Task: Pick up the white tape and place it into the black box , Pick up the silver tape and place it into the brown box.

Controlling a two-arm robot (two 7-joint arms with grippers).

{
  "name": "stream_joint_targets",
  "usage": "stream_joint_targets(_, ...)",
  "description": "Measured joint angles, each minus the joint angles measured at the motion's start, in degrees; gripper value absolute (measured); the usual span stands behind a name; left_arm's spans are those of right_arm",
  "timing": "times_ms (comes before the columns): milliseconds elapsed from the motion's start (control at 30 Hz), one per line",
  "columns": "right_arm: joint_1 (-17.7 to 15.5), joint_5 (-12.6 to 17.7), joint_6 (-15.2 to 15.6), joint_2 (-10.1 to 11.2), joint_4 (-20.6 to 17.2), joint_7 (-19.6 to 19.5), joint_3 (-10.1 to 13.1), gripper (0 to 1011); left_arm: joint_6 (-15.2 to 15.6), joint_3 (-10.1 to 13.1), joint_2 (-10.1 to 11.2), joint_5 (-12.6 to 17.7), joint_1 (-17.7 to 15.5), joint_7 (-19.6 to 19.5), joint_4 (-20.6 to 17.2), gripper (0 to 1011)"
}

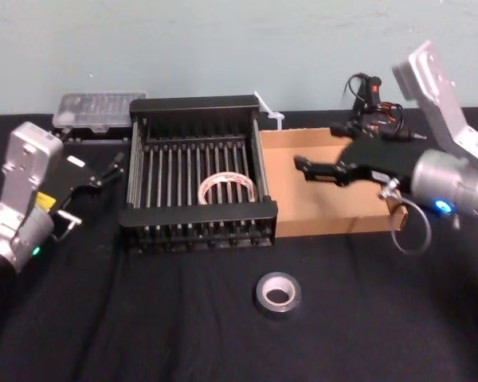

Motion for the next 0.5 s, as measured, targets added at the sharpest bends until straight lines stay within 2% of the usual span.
stream_joint_targets(133, -3.7, 1.5, 0.4, 3.7, -3.4, 0.8, 0.7, 1003, 0.0, 0.0, 0.0, 0.0, 0.0, 0.0, 0.0, 1001)
stream_joint_targets(300, -6.6, 2.9, 0.8, 6.9, -6.2, 1.8, 0.8, 1003, 0.0, 0.0, 0.0, 0.0, 0.0, 0.0, 0.0, 1001)
stream_joint_targets(500, -8.1, 4.0, 1.9, 9.0, -7.6, 2.6, 0.0, 1003, 0.0, 0.0, 0.0, 0.0, 0.0, 0.0, 0.0, 1001)
